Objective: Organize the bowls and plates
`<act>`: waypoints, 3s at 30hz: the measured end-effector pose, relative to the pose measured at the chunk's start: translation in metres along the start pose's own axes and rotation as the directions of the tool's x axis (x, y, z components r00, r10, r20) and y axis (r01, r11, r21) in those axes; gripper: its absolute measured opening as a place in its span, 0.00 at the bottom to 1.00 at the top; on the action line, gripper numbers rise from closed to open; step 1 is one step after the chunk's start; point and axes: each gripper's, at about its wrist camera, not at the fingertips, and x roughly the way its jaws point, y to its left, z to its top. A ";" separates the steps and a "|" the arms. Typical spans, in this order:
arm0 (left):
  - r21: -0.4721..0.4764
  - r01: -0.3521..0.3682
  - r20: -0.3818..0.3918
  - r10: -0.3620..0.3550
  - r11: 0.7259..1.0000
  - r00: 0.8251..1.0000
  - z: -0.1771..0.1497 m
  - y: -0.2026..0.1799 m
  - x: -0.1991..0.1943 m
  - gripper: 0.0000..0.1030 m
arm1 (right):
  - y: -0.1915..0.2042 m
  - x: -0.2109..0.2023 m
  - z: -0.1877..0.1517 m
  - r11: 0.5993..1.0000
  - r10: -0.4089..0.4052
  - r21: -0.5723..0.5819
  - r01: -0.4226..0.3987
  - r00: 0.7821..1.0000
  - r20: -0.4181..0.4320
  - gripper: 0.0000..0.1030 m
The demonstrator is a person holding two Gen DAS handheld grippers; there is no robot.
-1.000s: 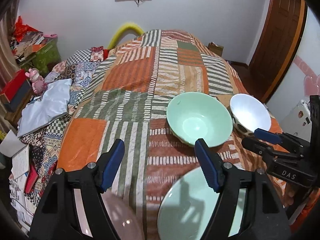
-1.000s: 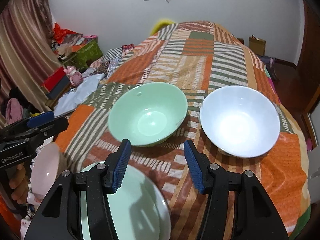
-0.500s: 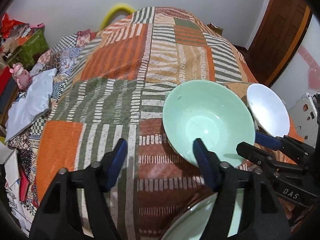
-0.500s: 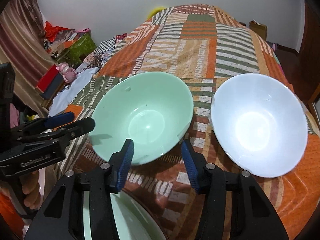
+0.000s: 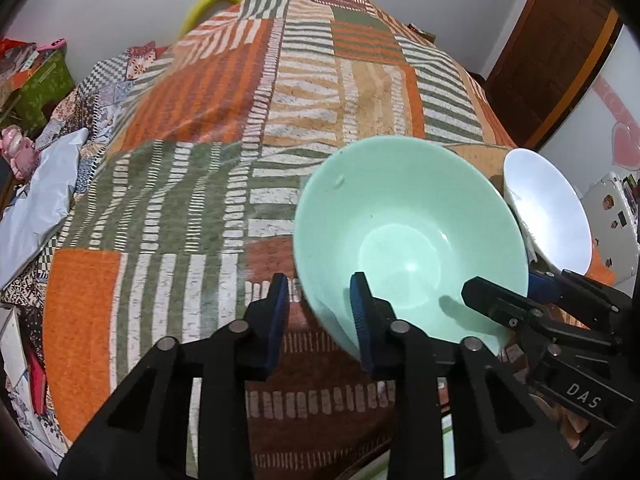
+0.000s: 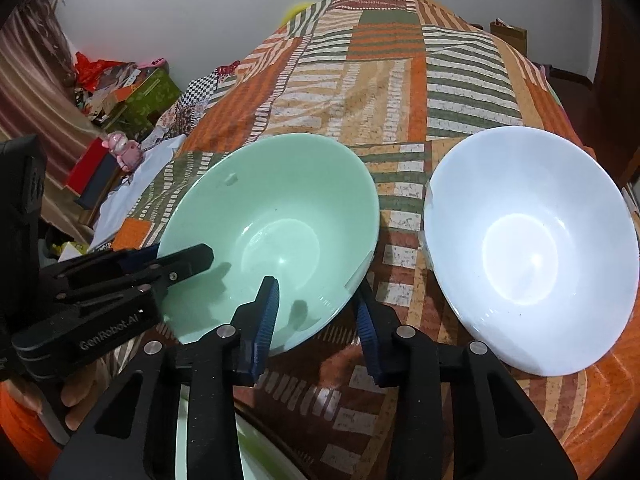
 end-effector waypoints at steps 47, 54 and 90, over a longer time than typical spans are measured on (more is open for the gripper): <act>-0.052 -0.015 0.226 0.027 0.999 0.974 -0.089 -0.010 -0.174 0.20 | 0.076 -0.103 -0.043 0.987 0.057 -0.157 -0.031 0.984 0.167 0.28; -0.082 -0.022 0.246 0.041 0.996 0.968 -0.115 0.000 -0.195 0.20 | 0.098 -0.109 -0.059 0.981 0.073 -0.188 -0.040 0.983 0.169 0.28; -0.300 -0.075 0.162 0.129 0.951 0.978 -0.215 0.109 -0.202 0.20 | 0.193 -0.043 -0.103 0.944 0.158 -0.288 -0.159 0.987 -0.026 0.28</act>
